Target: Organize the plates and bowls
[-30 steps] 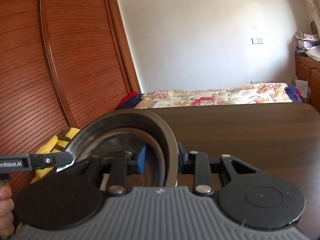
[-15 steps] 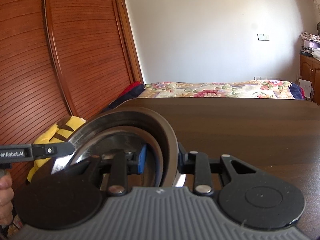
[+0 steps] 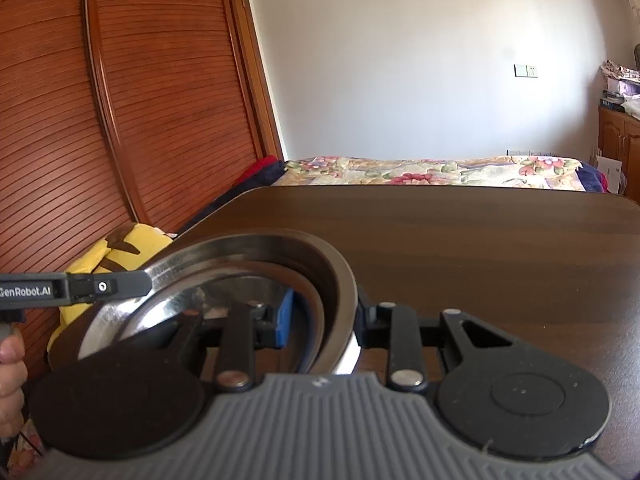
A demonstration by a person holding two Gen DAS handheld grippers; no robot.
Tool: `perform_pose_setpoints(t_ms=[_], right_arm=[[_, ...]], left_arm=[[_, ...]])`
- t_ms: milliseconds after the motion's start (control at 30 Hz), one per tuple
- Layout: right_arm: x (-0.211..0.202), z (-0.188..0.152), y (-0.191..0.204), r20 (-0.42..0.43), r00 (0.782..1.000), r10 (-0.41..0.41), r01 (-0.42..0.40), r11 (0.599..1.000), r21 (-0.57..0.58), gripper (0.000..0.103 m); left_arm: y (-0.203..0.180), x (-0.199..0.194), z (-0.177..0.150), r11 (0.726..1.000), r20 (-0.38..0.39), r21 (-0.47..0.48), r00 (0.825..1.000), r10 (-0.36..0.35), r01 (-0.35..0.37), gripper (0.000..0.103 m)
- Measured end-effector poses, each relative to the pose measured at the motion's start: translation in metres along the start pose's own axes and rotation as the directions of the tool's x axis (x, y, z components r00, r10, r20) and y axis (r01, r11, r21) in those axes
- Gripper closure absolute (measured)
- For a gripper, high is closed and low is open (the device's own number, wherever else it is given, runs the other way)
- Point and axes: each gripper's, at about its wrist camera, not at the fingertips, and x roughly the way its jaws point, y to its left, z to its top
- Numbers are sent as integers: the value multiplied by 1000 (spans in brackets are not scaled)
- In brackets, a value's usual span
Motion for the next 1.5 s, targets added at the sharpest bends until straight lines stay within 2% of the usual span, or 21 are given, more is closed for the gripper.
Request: perform_pose_setpoints(t_ms=[333,433,500,767,833,933,1133,1200,1367,1500], right_arm=[[1,-2,0,7,1000,3,-3,1000,-8,70],[-2,0,0,26,1000,-10,10,1000,-9,60],[-5,1,-2,40,999,-17,17,1000,-5,52],[-26,7,-5,102,992,-78,81,997,-20,49],[-35,9,-6,120,989,-90,93,995,-20,47],[-48,11,-7,145,984,-101,105,994,-17,44],[-76,10,-11,201,971,-132,137,990,-13,20],[-84,9,-14,215,966,-142,147,989,-10,10],[-104,7,-18,240,958,-160,166,986,-8,0],[-111,6,-19,242,952,-186,195,981,-13,0]], left_arm=[[-5,-1,-1,1000,-3,18,1000,8,-8,85],[-6,-2,0,1000,2,18,1000,10,-10,85],[-6,-4,1,1000,8,20,1000,18,-18,79],[-16,-14,8,996,33,68,997,63,-65,44],[-21,-17,9,993,44,89,996,79,-82,39],[-28,-22,12,990,60,112,995,83,-89,24],[-47,-37,13,979,104,174,990,92,-109,1],[-54,-42,12,975,120,190,988,97,-119,0],[-71,-53,10,966,153,197,978,141,-170,0],[-82,-59,14,958,187,214,971,150,-189,0]])
